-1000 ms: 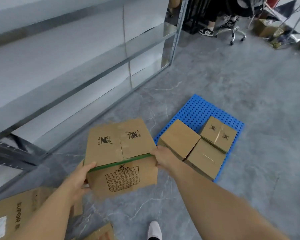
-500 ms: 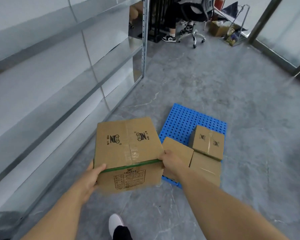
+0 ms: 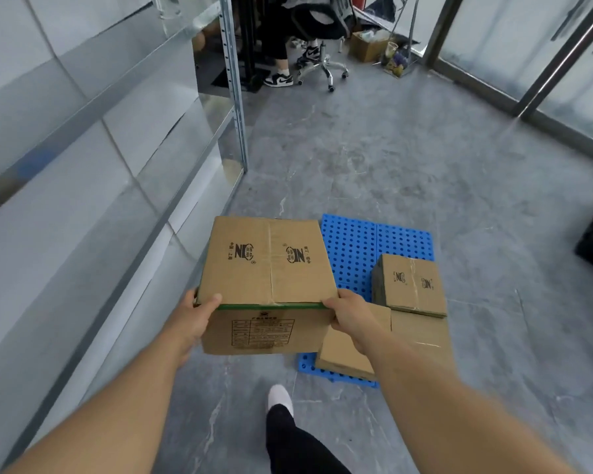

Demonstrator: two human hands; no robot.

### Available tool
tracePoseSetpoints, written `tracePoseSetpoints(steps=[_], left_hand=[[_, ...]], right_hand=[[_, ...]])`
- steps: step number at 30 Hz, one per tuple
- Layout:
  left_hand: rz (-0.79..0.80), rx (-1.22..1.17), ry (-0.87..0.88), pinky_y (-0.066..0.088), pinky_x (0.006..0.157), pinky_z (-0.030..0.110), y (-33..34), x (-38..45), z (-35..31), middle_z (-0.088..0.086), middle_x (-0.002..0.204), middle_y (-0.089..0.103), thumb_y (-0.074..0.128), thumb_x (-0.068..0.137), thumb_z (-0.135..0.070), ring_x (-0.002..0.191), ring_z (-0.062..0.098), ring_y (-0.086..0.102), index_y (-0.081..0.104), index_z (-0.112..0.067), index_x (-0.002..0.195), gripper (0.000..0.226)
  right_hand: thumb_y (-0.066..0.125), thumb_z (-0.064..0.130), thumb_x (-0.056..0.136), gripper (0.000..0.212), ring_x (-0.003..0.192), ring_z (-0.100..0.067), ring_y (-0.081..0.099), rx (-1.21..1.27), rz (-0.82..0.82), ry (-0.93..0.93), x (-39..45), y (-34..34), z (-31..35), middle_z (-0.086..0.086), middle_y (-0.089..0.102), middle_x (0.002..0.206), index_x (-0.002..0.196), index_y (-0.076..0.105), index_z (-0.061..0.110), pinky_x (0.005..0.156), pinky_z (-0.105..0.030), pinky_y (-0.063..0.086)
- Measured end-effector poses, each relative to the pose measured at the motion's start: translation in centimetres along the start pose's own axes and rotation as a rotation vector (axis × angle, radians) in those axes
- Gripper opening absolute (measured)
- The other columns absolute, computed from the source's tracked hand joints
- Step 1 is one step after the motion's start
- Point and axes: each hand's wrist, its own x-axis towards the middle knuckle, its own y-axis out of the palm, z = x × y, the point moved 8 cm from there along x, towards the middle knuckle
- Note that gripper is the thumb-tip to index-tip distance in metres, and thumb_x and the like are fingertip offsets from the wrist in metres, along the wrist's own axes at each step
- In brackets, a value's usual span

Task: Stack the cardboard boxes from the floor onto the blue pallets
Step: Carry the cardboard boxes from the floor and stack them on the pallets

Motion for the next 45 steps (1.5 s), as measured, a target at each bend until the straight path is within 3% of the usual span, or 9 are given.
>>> tracePoseSetpoints(steps=[13, 17, 21, 28, 33, 36, 39, 42, 45], left_hand=[[0.316, 0.33, 0.051, 0.035, 0.103, 0.038, 10.3, 21.5, -14.8, 0.001, 0.133, 0.05, 0.049, 0.093, -0.039, 0.118, 0.019, 0.047, 0.04, -0.033, 0.135, 0.043], [0.415, 0.404, 0.03, 0.035, 0.103, 0.041, 14.4, 27.0, -17.2, -0.001, 0.136, 0.046, 0.049, 0.093, -0.041, 0.121, 0.02, 0.044, 0.036, -0.038, 0.137, 0.046], [0.481, 0.44, -0.016, 0.039, 0.089, 0.036, 17.9, 29.7, -18.6, -0.002, 0.124, 0.05, 0.047, 0.094, -0.039, 0.109, 0.019, 0.047, 0.035, -0.04, 0.136, 0.043], [0.616, 0.528, 0.022, 0.037, 0.085, 0.033, 24.3, 34.3, -22.2, -0.001, 0.116, 0.053, 0.045, 0.097, -0.029, 0.103, 0.017, 0.049, 0.038, -0.035, 0.133, 0.037], [0.739, 0.614, 0.029, 0.039, 0.068, 0.026, 28.8, 38.0, -24.4, -0.006, 0.102, 0.056, 0.044, 0.098, -0.024, 0.083, 0.007, 0.051, 0.041, -0.032, 0.131, 0.034], [0.797, 0.669, 0.003, 0.037, 0.063, 0.023, 30.5, 39.8, -25.1, -0.008, 0.095, 0.054, 0.044, 0.098, -0.022, 0.08, 0.007, 0.048, 0.04, -0.034, 0.132, 0.036], [0.816, 0.73, -0.005, 0.037, 0.068, 0.027, 32.1, 42.2, -25.1, -0.004, 0.1, 0.053, 0.045, 0.098, -0.021, 0.083, 0.012, 0.049, 0.04, -0.034, 0.132, 0.037], [0.813, 0.804, 0.0, 0.038, 0.065, 0.026, 33.5, 44.7, -23.6, 0.001, 0.108, 0.053, 0.045, 0.097, -0.021, 0.092, 0.018, 0.049, 0.039, -0.032, 0.136, 0.04], [0.827, 0.859, 0.013, 0.04, 0.067, 0.027, 35.2, 47.0, -21.2, -0.001, 0.107, 0.056, 0.045, 0.097, -0.02, 0.094, 0.019, 0.052, 0.042, -0.033, 0.133, 0.038]], right_hand=[[0.052, 0.018, 0.094, 0.021, 0.09, -0.017, 0.054, 0.341, -0.238, 0.111, 14.1, -5.5, 5.2, -0.001, 0.058, 0.106, 0.115, 0.055, 0.015, 0.079, -0.033, 0.045], [0.053, 0.02, 0.094, 0.008, 0.081, -0.018, 0.052, 0.361, -0.306, 0.144, 17.7, -8.0, 6.3, -0.002, 0.058, 0.096, 0.099, 0.057, 0.017, 0.077, -0.036, 0.045], [0.052, 0.02, 0.094, 0.014, 0.089, -0.018, 0.054, 0.413, -0.377, 0.195, 19.5, -9.6, 6.3, -0.001, 0.06, 0.1, 0.106, 0.057, 0.017, 0.088, -0.039, 0.048], [0.049, 0.02, 0.094, 0.022, 0.108, -0.025, 0.053, 0.539, -0.523, 0.293, 21.3, -10.6, 6.2, -0.006, 0.057, 0.111, 0.114, 0.055, 0.011, 0.1, -0.044, 0.043], [0.048, 0.021, 0.094, 0.022, 0.097, -0.016, 0.052, 0.686, -0.643, 0.314, 23.0, -9.8, 6.8, -0.002, 0.056, 0.112, 0.115, 0.051, 0.019, 0.084, -0.03, 0.045], [0.049, 0.02, 0.094, 0.018, 0.09, -0.016, 0.052, 0.76, -0.703, 0.359, 24.0, -8.5, 6.6, -0.008, 0.058, 0.112, 0.11, 0.051, 0.012, 0.078, -0.028, 0.043], [0.049, 0.018, 0.093, 0.026, 0.097, -0.025, 0.056, 0.819, -0.737, 0.407, 26.1, -6.6, 5.5, -0.017, 0.058, 0.118, 0.116, 0.053, 0.006, 0.084, -0.033, 0.045], [0.049, 0.015, 0.092, 0.02, 0.088, -0.02, 0.054, 0.895, -0.761, 0.429, 28.5, -4.5, 3.5, -0.019, 0.061, 0.114, 0.107, 0.057, 0.005, 0.08, -0.033, 0.046], [0.049, 0.016, 0.093, 0.01, 0.091, -0.016, 0.057, 0.93, -0.774, 0.429, 30.7, -3.7, 1.2, -0.007, 0.064, 0.104, 0.098, 0.058, 0.018, 0.078, -0.028, 0.047]])
